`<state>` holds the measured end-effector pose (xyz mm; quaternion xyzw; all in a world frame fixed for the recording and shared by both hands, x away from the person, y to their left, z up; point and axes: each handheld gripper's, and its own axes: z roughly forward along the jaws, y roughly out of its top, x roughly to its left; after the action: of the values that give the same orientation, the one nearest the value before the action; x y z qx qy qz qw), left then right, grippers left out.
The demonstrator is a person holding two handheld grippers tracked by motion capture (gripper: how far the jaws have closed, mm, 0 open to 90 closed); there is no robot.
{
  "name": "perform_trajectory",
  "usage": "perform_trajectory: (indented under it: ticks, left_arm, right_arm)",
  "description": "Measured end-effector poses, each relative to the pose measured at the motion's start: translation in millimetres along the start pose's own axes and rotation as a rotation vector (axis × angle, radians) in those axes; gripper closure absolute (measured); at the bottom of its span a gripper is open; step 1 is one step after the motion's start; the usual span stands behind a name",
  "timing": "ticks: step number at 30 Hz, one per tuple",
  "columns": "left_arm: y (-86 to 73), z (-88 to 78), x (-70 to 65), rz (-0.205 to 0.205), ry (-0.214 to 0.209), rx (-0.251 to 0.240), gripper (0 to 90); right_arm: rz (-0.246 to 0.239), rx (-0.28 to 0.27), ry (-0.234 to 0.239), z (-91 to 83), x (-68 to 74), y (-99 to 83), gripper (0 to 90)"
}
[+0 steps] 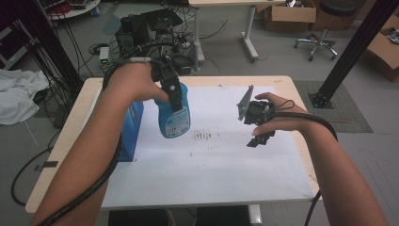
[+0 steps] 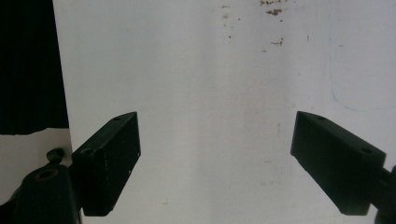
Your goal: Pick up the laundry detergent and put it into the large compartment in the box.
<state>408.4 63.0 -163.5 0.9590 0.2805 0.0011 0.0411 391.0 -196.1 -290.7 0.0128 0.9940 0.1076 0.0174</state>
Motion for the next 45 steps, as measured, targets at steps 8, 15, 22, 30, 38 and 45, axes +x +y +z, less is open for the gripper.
perform_trajectory:
  ticks: [8,15,22,30,38,45]
  left_arm:
    - [-19.1,-18.8,23.6,-0.177,0.003,-0.021,40.5]
    - [-38.6,-36.8,40.4,-0.273,0.006,-0.045,40.5]
    - [-58.0,-55.9,56.1,-0.384,0.01,-0.073,40.5]
    - [-73.5,-76.3,71.8,-0.523,0.044,-0.057,40.5]
    - [-95.0,-89.4,87.2,-0.673,0.074,-0.057,40.4]
    - [-109.5,-89.2,96.0,-0.768,0.078,-0.045,40.4]
  right_arm:
    - [-0.006,0.008,0.004,1.7,-0.9,3.6,16.0]
    - [-0.009,0.012,0.005,3.1,-1.5,5.9,16.1]
    - [-0.009,0.013,0.006,2.6,-2.1,5.9,16.1]
    - [-0.01,0.01,-0.006,2.3,-4.1,9.2,16.0]
    - [-0.017,0.015,-0.001,6.3,-6.3,13.0,16.0]
    - [-0.02,0.017,-0.003,5.3,-6.4,14.9,16.0]
